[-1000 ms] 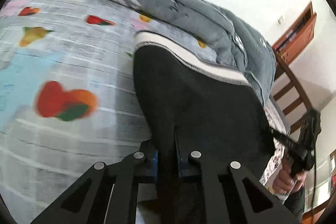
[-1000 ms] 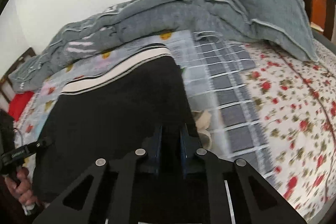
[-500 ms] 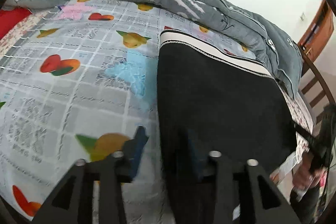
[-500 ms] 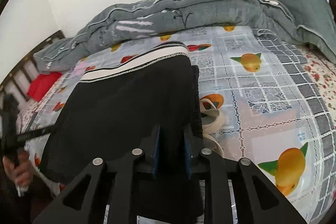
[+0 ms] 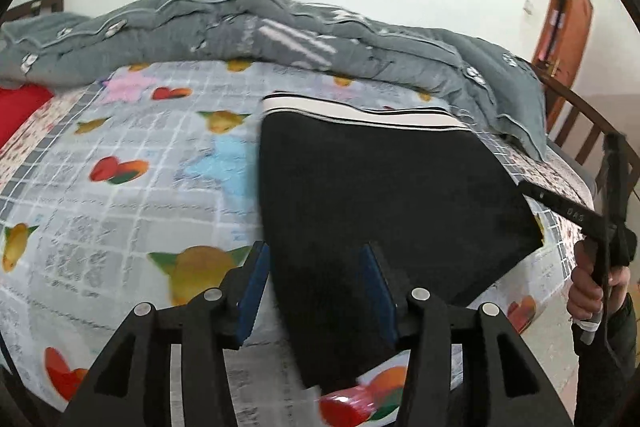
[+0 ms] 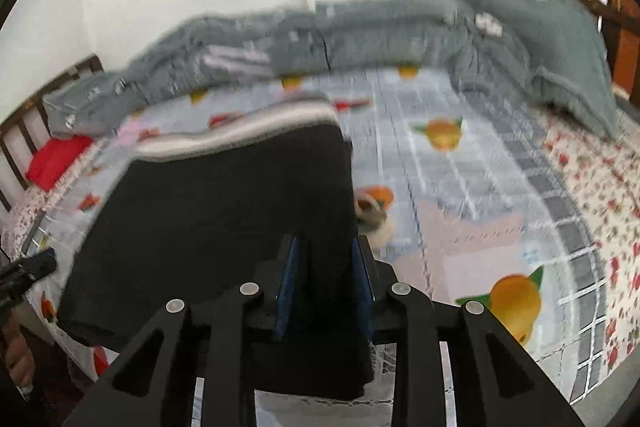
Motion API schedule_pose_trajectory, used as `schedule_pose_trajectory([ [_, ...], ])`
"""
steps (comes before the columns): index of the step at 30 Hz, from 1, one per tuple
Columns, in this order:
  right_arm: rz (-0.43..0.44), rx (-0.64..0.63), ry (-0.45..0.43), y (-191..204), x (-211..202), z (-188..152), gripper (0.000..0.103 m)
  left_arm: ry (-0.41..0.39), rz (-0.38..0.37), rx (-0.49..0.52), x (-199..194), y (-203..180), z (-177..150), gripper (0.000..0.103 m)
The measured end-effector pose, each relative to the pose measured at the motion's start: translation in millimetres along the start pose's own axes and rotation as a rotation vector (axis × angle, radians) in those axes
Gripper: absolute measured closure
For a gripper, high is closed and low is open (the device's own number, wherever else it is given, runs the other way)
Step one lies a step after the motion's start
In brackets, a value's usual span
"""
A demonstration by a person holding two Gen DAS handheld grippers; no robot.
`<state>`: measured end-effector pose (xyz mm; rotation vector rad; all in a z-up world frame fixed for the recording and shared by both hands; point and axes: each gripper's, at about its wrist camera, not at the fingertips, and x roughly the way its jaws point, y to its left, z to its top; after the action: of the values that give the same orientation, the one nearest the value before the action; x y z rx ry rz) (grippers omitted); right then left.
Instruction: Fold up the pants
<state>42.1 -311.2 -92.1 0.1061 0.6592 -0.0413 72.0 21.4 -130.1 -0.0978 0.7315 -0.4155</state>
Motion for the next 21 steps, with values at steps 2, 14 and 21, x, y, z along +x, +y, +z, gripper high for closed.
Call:
schedule_pose_trajectory([
  [2,0.005,-0.062,-0.024,12,-4,-9,0.075,0.021,0.007,0.028,10,-13,-7,0.057],
  [14,0.019,-0.168,-0.012,6,7,-5,0.06,-0.022,0.07,0.05,9,-22,-2,0.051],
  [21,0.114,0.076,0.092,-34,85,70,0.049,-0.046,0.082,-0.031,20,-8,30,0.051],
])
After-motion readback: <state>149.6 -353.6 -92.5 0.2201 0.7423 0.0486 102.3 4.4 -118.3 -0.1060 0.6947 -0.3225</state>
